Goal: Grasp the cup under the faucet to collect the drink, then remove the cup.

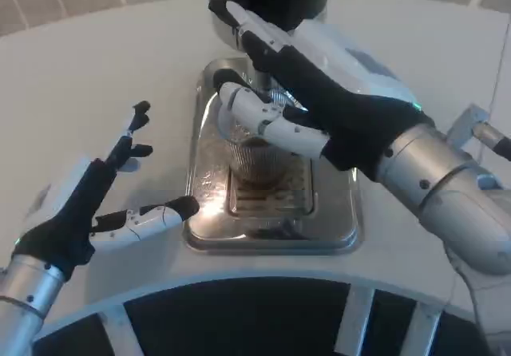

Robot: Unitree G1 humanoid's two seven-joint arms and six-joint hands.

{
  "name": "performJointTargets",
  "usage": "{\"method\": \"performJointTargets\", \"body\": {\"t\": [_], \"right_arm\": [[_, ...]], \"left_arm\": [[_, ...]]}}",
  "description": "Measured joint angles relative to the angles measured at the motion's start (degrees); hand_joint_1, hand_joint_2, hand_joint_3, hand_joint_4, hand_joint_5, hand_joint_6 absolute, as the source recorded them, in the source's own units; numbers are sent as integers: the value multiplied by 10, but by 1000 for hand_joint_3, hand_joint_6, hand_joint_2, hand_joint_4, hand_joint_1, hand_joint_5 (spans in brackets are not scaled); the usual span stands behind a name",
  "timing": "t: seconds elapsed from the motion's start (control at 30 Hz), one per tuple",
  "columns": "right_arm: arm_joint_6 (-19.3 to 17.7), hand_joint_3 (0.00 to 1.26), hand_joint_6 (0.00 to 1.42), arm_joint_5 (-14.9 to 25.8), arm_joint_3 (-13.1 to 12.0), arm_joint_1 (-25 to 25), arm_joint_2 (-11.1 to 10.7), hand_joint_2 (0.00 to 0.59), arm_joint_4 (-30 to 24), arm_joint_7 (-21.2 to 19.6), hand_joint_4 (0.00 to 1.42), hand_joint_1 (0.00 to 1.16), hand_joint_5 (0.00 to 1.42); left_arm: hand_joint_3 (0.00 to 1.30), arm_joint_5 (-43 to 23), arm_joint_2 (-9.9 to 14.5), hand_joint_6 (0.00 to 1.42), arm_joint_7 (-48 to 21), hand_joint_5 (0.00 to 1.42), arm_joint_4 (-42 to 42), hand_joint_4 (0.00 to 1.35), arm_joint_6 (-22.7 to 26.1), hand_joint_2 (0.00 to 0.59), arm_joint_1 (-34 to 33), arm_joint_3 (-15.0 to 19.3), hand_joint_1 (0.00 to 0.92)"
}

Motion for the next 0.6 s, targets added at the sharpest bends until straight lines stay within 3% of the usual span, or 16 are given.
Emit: {"method": "performJointTargets", "body": {"t": [0.6], "right_arm": [[8,0,0,-7,7,-3,8,542,1,0,0,6,0]], "left_arm": [[0,18,-12,248,17,211,61,0,-17,44,-49,-8,325]]}}
